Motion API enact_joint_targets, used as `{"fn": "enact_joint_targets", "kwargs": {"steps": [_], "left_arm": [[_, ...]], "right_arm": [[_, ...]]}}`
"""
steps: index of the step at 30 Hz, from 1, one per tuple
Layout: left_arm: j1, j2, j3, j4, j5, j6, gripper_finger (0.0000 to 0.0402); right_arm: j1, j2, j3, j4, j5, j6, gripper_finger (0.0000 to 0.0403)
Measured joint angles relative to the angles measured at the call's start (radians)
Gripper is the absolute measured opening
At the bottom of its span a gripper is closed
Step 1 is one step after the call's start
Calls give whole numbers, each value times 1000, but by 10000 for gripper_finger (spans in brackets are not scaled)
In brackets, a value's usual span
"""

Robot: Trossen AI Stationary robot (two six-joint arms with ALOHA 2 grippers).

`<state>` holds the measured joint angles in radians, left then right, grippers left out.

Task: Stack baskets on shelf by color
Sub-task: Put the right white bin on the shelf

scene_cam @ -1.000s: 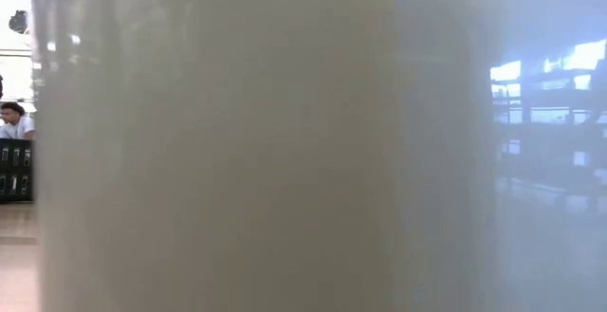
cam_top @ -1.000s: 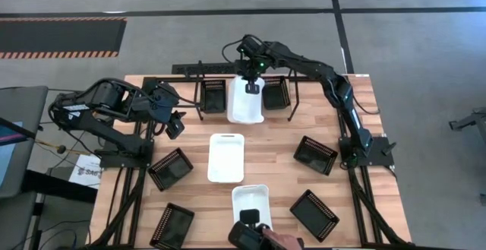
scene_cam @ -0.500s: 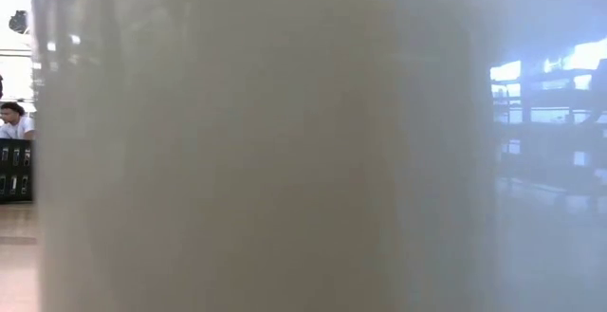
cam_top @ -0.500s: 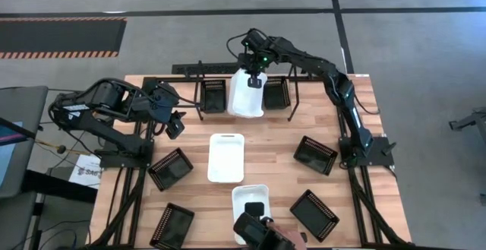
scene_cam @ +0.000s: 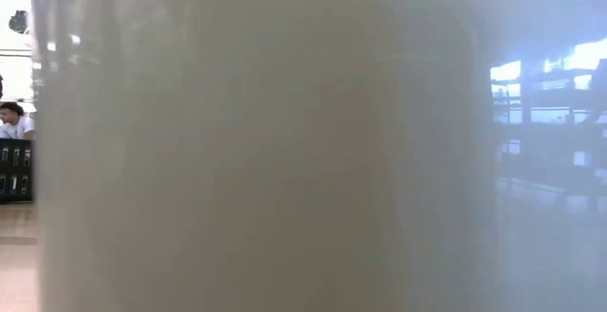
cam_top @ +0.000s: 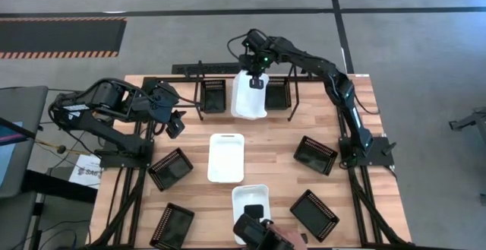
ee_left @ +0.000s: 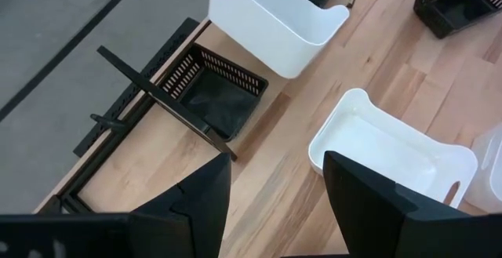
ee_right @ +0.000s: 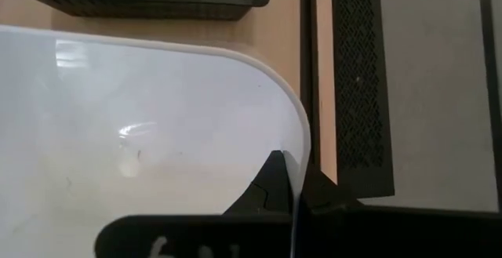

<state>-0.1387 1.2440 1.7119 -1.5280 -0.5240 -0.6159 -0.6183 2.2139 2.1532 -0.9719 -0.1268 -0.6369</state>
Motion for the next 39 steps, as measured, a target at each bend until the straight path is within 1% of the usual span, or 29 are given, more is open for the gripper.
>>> {"fn": "enact_joint_targets", "kwargs": {"steps": [13, 29, 39], "left_arm": [[0, 0, 0, 0, 0, -6, 193], [0, 0, 0, 0, 5, -6, 193], [0, 0, 0, 0, 5, -6, 193]], "right_arm": [[31, 0, 0, -10, -4, 9, 0], [29, 0, 0, -53, -4, 59, 0], [29, 0, 0, -60, 19, 64, 1]]}}
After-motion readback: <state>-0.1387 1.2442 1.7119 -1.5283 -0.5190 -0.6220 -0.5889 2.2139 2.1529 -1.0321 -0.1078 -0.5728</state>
